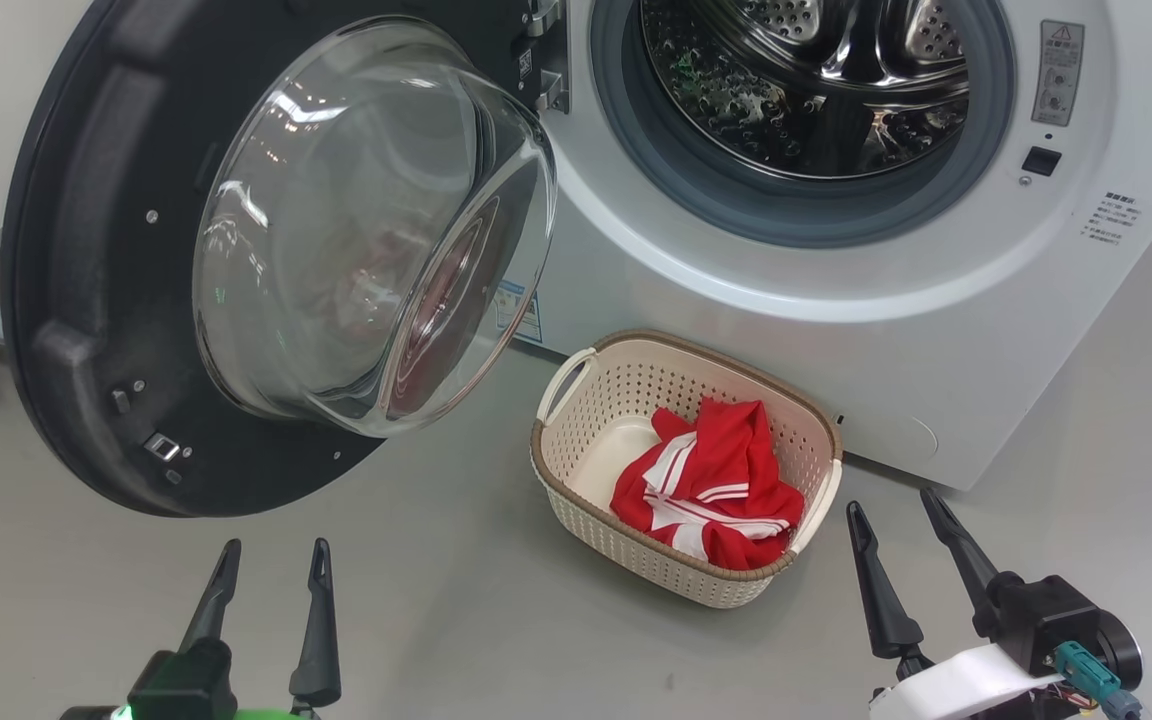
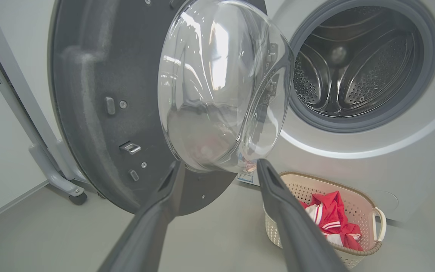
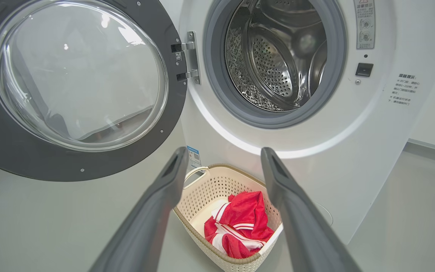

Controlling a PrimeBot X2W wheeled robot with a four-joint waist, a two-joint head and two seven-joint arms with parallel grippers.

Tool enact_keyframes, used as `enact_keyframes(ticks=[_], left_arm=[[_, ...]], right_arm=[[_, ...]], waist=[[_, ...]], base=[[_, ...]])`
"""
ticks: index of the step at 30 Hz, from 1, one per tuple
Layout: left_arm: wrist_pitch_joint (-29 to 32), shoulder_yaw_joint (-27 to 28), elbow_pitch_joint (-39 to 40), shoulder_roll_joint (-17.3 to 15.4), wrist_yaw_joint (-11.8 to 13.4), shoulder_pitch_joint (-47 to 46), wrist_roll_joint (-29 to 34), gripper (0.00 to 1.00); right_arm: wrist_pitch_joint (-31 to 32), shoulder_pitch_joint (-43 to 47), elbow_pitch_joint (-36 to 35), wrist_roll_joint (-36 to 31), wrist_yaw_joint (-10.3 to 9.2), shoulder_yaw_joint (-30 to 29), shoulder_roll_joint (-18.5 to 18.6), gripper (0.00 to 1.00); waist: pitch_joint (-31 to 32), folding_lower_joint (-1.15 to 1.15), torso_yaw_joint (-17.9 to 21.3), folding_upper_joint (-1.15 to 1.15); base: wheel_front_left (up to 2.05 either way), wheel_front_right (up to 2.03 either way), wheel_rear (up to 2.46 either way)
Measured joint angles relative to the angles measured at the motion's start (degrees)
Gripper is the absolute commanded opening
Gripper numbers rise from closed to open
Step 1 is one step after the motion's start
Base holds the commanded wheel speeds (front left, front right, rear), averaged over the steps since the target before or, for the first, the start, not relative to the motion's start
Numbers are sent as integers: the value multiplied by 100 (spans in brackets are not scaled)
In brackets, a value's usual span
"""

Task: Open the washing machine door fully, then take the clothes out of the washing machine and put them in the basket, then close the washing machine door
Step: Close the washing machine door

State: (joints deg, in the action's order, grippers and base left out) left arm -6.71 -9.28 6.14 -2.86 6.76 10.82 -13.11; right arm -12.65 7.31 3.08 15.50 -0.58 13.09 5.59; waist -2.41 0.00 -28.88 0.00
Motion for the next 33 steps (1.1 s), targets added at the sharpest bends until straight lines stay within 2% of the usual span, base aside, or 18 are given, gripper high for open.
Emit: enact_keyframes(ticks=[1, 2, 15, 18, 24, 33], left_arm=[[0, 0, 0, 0, 0, 0, 0, 44], [-1, -3, 1, 0, 0, 0, -7, 0], [-52, -192, 92, 1, -43, -1, -448, 0], [-101, -201, 258, 1, -148, -8, -1107, 0], [-288, -142, 709, 3, -258, -26, -3007, 0], [-590, 327, 1381, 14, -565, -275, -5579, 0]], right_arm=[[1, 0, 0, 0, 0, 0, 0, 100], [2, -1, 0, 0, 0, 0, 1, 100], [33, -83, 0, 0, 0, -5, 30, 100], [33, -100, -1, 0, 0, -8, 35, 100], [59, -104, -21, 0, 0, -13, 65, 100], [83, -190, -82, -7, 0, -18, 80, 100]], waist=[[-5, 0, 0, 0], [-9, 0, 0, 0], [-28, 0, -17, 0], [-41, 0, -25, 0], [-66, 0, -41, 0], [-135, 0, -36, 0]], base=[[0, 0, 0], [0, 0, 0], [0, 0, 0], [0, 0, 0], [0, 0, 0], [0, 0, 0]])
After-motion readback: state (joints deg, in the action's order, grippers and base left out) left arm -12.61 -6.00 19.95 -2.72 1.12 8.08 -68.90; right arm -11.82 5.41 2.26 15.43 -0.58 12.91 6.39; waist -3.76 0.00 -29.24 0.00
